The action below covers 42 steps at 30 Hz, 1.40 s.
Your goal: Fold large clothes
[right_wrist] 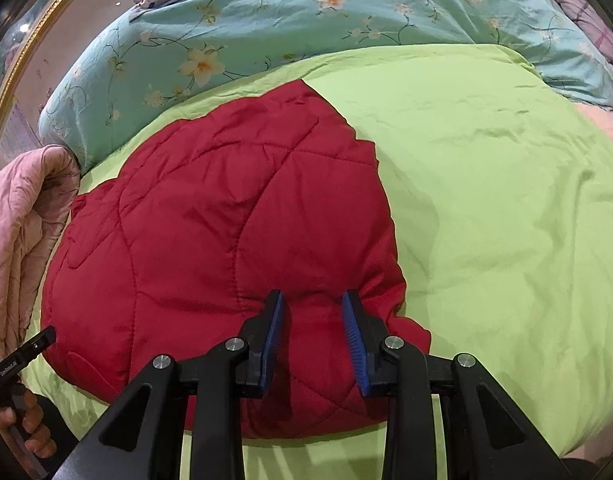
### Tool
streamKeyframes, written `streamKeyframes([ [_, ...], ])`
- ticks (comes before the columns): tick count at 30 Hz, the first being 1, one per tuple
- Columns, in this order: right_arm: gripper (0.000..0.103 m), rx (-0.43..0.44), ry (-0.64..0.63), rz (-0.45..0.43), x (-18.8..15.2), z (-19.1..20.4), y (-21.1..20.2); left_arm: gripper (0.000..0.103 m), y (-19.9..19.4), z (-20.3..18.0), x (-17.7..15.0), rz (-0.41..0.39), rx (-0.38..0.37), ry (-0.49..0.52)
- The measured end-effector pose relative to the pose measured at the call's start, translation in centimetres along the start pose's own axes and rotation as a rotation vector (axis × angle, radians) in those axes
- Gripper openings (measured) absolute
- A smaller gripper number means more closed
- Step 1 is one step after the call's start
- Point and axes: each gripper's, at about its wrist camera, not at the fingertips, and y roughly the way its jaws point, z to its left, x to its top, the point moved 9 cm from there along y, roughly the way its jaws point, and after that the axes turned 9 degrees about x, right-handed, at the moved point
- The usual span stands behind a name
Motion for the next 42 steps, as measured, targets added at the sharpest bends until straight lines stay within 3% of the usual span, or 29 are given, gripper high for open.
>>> streamKeyframes([
  [8,0.031,-0.034,0.041,0.017,-0.6,-0.4,-0.8,0.087,0.2,0.1,0.2,0.02,0.018,0.017],
  [11,0.034,-0.056,-0.088,-0.043,1.4,2.8,-2.7,0.087,0.2,0.1,0.3,0.029,0.022,0.019],
  [15,0.038,-0.038,-0.172,-0.031,2.6,5.5,-1.5,0.087,0.1,0.0,0.2,0.032,0.035,0.024],
  [17,0.04,-0.046,-0.184,0.002,2.4,5.3,0.1,0.087,0.0,-0.1,0.1,0.035,0.037,0.027],
  [21,0.057,-0.06,-0.161,0.027,1.4,3.5,1.6,0.088,0.1,-0.3,0.1,0.033,0.049,0.039],
  [25,0.058,-0.026,-0.089,0.033,0.4,1.8,1.5,0.088,0.1,-0.4,0.0,0.029,0.076,0.063],
  [34,0.058,-0.049,-0.098,0.037,0.4,2.4,1.1,0.088,0.1,0.2,0.4,0.025,0.092,0.089],
  [39,0.059,-0.064,-0.143,-0.024,1.6,3.6,-1.1,0.088,-1.5,0.2,1.9,-0.017,0.106,0.115],
  [42,0.061,-0.022,-0.162,-0.091,3.6,5.1,-2.8,0.088,-2.0,0.6,3.7,-0.046,0.102,0.101],
])
